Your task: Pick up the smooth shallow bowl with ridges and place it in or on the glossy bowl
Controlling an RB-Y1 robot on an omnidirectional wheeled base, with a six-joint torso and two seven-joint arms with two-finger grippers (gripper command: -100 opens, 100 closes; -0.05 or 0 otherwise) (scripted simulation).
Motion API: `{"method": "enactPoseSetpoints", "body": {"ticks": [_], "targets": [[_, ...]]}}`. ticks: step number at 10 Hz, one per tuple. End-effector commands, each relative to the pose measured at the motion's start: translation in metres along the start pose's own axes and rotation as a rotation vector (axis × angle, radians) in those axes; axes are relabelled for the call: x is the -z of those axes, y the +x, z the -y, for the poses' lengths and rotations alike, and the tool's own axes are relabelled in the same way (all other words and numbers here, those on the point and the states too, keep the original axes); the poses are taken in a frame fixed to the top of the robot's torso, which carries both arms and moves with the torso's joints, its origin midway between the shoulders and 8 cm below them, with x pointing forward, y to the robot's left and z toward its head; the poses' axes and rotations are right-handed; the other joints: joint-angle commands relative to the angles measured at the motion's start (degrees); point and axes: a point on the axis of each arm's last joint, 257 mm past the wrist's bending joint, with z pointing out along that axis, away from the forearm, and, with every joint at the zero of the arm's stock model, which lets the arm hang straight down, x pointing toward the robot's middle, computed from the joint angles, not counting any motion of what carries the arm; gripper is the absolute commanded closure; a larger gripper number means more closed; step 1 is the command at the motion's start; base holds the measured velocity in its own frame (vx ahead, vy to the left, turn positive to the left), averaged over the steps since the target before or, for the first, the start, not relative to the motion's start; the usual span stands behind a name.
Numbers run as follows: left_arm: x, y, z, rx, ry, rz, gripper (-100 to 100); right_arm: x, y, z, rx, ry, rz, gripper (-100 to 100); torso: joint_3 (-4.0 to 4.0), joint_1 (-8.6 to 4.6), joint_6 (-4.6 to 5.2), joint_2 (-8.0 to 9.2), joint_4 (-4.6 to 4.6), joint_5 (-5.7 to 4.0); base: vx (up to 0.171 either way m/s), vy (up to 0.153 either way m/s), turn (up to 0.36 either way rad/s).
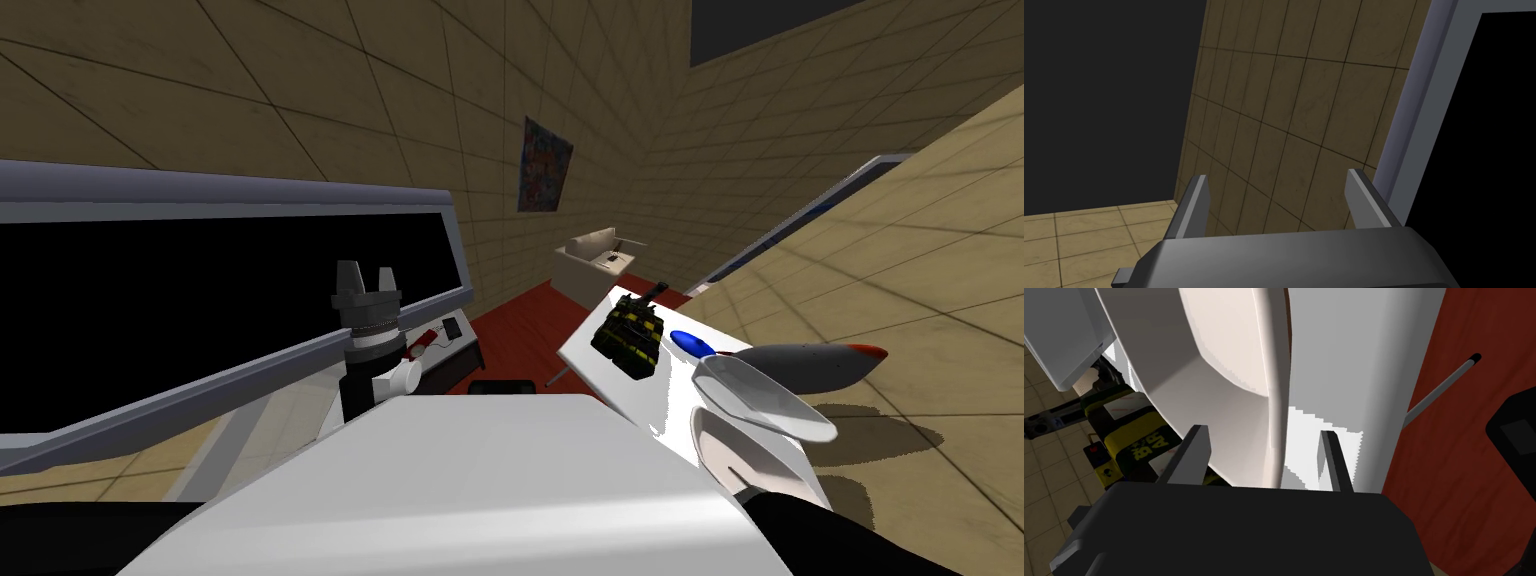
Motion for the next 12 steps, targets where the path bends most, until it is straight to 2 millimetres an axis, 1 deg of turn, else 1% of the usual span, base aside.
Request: {"method": "enactPoseSetpoints", "body": {"ticks": [1, 4, 5, 6, 7, 8, 9, 10, 12], "targets": [[0.0, 0.0, 0.0, 0.0, 0.0, 0.0, 0, 0.0, 0.0, 0.0, 0.0, 0.0, 0.0, 100, 0.0, 0.0, 0.0, 0.0, 0.0, 0.0, 0.0, 0.003, -0.01], [0.0, 0.0, 0.0, 0.0, 0.0, 0.0, 0, 0.0, 0.001, -0.001, -0.005, -0.002, -0.002, 100, 0.03, 0.05, -0.09, 0.03, 0.02, 0.07, 0.0, 0.0, 0.0], [0.0, 0.0, 0.0, 0.0, 0.0, 0.0, 0, 0.0, 0.001, -0.001, -0.005, -0.002, -0.002, 0, 0.02, 0.06, -0.08, 0.02, 0.02, 0.08, 0.0, 0.0, 0.0], [0.0, 0.0, 0.0, 0.0, 0.0, 0.0, 0, 0.006, -0.004, 0.003, 0.006, 0.001, 0.006, 100, 0.02, 0.07, -0.08, 0.02, 0.02, 0.09, -0.014, 0.008, -0.062], [0.0, 0.0, 0.0, 0.0, 0.0, 0.0, 0, 0.009, -0.005, 0.005, 0.009, 0.0, 0.009, 100, 0.04, 0.14, -0.04, 0.07, 0.01, 0.12, -0.02, 0.02, -0.081], [0.0, 0.0, 0.0, 0.0, 0.0, 0.0, 0, 0.006, -0.004, 0.004, 0.007, 0.002, 0.007, 100, 0.06, 0.21, -0.01, 0.11, 0.01, 0.14, -0.009, 0.011, -0.02], [0.0, 0.0, 0.0, 0.0, 0.0, 0.0, 0, 0.006, -0.004, 0.004, 0.008, 0.001, 0.008, 0, 0.04, 0.18, -0.04, 0.08, 0.01, 0.12, 0.0, 0.0, 0.0], [0.0, 0.0, 0.0, 0.0, 0.0, 0.0, 0, 0.008, 0.0, 0.02, 0.012, 0.031, -0.002, 100, 0.02, 0.14, -0.05, 0.04, 0.0, 0.12, -0.024, 0.06, -0.001], [0.0, 0.0, 0.0, 0.0, 0.0, 0.0, 0, 0.011, 0.006, 0.037, 0.008, 0.062, -0.018, 100, 0.11, 0.51, -0.02, 0.2, 0.03, 0.25, -0.061, 0.11, 0.018]]}}
